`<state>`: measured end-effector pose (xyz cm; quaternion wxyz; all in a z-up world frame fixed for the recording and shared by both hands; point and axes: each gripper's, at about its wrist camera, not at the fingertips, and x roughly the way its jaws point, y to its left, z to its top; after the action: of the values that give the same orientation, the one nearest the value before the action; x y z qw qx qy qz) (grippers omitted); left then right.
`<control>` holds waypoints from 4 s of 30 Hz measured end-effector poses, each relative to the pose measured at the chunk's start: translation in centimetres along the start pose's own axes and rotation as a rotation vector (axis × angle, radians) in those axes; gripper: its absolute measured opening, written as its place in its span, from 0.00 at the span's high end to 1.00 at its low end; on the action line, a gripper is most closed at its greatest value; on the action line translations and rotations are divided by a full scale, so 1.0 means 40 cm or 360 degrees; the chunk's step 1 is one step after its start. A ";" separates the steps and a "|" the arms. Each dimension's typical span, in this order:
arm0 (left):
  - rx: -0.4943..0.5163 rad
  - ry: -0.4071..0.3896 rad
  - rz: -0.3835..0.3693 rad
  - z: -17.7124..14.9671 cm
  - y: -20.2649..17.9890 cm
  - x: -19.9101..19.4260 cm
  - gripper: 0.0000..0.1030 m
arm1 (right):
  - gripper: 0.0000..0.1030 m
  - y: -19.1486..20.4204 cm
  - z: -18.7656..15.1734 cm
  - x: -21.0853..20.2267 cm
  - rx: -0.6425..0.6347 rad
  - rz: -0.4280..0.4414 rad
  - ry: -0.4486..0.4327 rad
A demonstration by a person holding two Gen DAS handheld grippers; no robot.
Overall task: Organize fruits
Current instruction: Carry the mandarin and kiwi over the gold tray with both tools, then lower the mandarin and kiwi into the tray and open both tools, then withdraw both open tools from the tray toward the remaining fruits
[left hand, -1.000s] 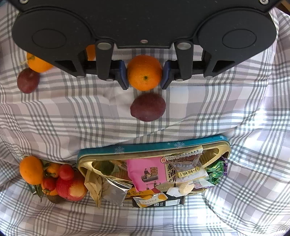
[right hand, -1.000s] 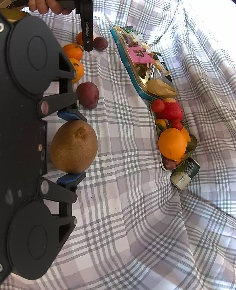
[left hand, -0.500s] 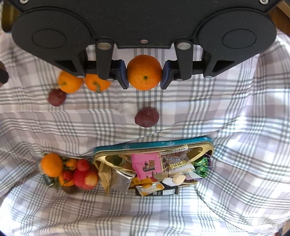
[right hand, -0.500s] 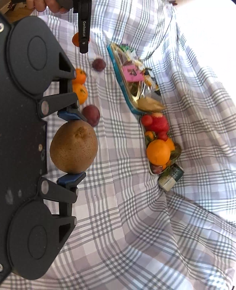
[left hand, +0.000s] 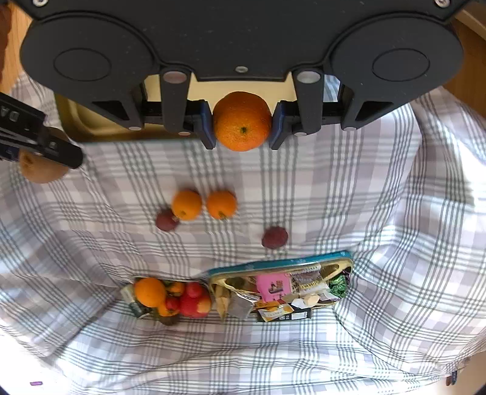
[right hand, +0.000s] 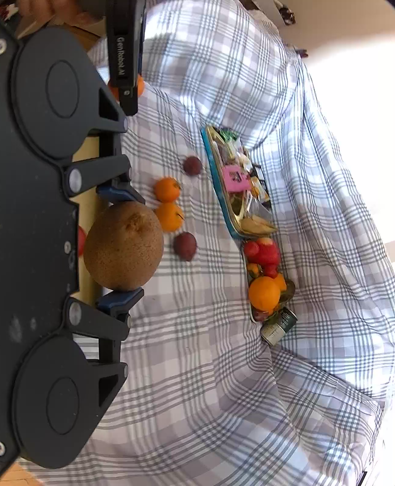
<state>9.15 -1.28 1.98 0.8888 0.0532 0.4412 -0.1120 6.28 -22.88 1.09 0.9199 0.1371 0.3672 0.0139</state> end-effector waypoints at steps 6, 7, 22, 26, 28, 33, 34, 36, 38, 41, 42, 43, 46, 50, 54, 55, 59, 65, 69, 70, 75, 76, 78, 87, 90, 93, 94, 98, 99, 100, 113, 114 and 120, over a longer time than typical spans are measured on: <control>-0.0035 0.0005 -0.0075 -0.089 -0.034 -0.075 0.55 | 0.42 0.014 -0.069 -0.087 0.0005 0.0034 0.0010; -0.0042 0.0003 -0.0077 -0.102 -0.039 -0.087 0.55 | 0.42 0.016 -0.080 -0.101 -0.0002 0.0033 0.0007; -0.0151 0.0036 0.0095 -0.208 -0.040 -0.123 0.55 | 0.42 0.029 -0.160 -0.171 -0.0047 0.0036 0.0113; -0.0169 0.0074 0.0108 -0.228 -0.038 -0.115 0.55 | 0.42 0.039 -0.171 -0.168 -0.0074 0.0029 0.0150; -0.0162 0.0092 0.0130 -0.233 -0.042 -0.108 0.55 | 0.42 0.044 -0.177 -0.164 -0.0084 0.0025 0.0173; -0.0156 0.0142 0.0158 -0.239 -0.047 -0.087 0.55 | 0.42 0.052 -0.188 -0.152 -0.0107 0.0003 0.0222; -0.0158 0.0155 0.0155 -0.240 -0.047 -0.083 0.55 | 0.42 0.052 -0.190 -0.149 -0.0111 0.0002 0.0234; -0.0156 0.0170 0.0151 -0.242 -0.050 -0.079 0.55 | 0.42 0.053 -0.197 -0.145 -0.0122 -0.0002 0.0256; -0.0148 0.0176 0.0153 -0.243 -0.053 -0.076 0.55 | 0.42 0.051 -0.202 -0.142 -0.0126 -0.0004 0.0272; -0.0142 0.0188 0.0151 -0.245 -0.057 -0.072 0.55 | 0.42 0.045 -0.205 -0.136 -0.0112 -0.0005 0.0290; -0.0148 0.0194 0.0146 -0.246 -0.056 -0.069 0.55 | 0.42 0.044 -0.206 -0.135 -0.0107 -0.0006 0.0295; -0.0161 0.0201 0.0141 -0.245 -0.053 -0.067 0.55 | 0.42 0.042 -0.206 -0.133 -0.0102 -0.0008 0.0300; -0.0185 0.0203 0.0130 -0.245 -0.048 -0.067 0.55 | 0.42 0.038 -0.207 -0.131 -0.0084 -0.0010 0.0300; -0.0209 0.0188 0.0116 -0.241 -0.039 -0.068 0.55 | 0.42 0.039 -0.206 -0.129 -0.0072 0.0000 0.0297; -0.0241 0.0156 0.0115 -0.227 -0.023 -0.069 0.55 | 0.42 0.042 -0.200 -0.132 -0.0068 0.0006 0.0281; -0.0247 0.0149 0.0121 -0.225 -0.019 -0.067 0.55 | 0.42 0.043 -0.199 -0.133 -0.0070 0.0006 0.0274; -0.0255 0.0116 0.0160 -0.207 0.001 -0.059 0.55 | 0.42 0.045 -0.194 -0.134 -0.0080 -0.0001 0.0258; -0.0304 0.0099 0.0186 -0.175 0.032 -0.039 0.54 | 0.42 0.039 -0.197 -0.122 -0.0068 -0.0012 0.0277; -0.0330 0.0121 0.0134 -0.163 0.039 -0.030 0.54 | 0.42 0.042 -0.201 -0.120 -0.0076 -0.0011 0.0285; -0.0331 0.0123 0.0125 -0.162 0.039 -0.029 0.54 | 0.42 0.044 -0.201 -0.118 -0.0079 -0.0012 0.0287; -0.0284 0.0075 0.0118 -0.157 0.020 -0.040 0.55 | 0.42 0.045 -0.203 -0.112 -0.0086 -0.0008 0.0307; -0.0280 0.0069 0.0119 -0.157 0.017 -0.042 0.55 | 0.42 0.045 -0.204 -0.112 -0.0086 -0.0007 0.0311; -0.0275 0.0059 0.0122 -0.156 0.014 -0.046 0.55 | 0.42 0.043 -0.205 -0.110 -0.0085 -0.0005 0.0317; -0.0294 0.0074 0.0194 -0.186 0.005 -0.058 0.55 | 0.40 0.031 -0.209 -0.105 -0.0029 -0.0011 0.0316; -0.0288 0.0091 0.0198 -0.204 -0.003 -0.061 0.55 | 0.40 0.035 -0.201 -0.118 -0.0056 -0.0019 0.0266; -0.0260 0.0098 0.0212 -0.218 -0.013 -0.062 0.55 | 0.40 0.034 -0.200 -0.123 -0.0072 -0.0051 0.0244; -0.0251 0.0099 0.0219 -0.221 -0.017 -0.064 0.55 | 0.40 0.033 -0.201 -0.122 -0.0077 -0.0058 0.0244; -0.0227 0.0096 0.0242 -0.235 -0.029 -0.068 0.55 | 0.40 0.030 -0.206 -0.121 -0.0077 -0.0060 0.0256; -0.0220 0.0097 0.0241 -0.238 -0.032 -0.069 0.55 | 0.40 0.031 -0.207 -0.121 -0.0080 -0.0059 0.0257; -0.0215 0.0099 0.0238 -0.240 -0.033 -0.069 0.55 | 0.40 0.032 -0.209 -0.121 -0.0086 -0.0061 0.0255; -0.0199 0.0171 0.0210 -0.253 -0.048 -0.060 0.55 | 0.40 0.041 -0.217 -0.120 -0.0143 -0.0084 0.0250; -0.0202 0.0174 0.0210 -0.253 -0.048 -0.059 0.55 | 0.40 0.041 -0.218 -0.118 -0.0143 -0.0085 0.0254; -0.0207 0.0217 0.0205 -0.254 -0.049 -0.053 0.55 | 0.40 0.038 -0.218 -0.117 -0.0132 -0.0096 0.0261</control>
<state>-0.43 -0.88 -2.50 0.8637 0.0313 0.5026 -0.0220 -2.94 -19.90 -1.41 0.8916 0.0862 0.4444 0.0125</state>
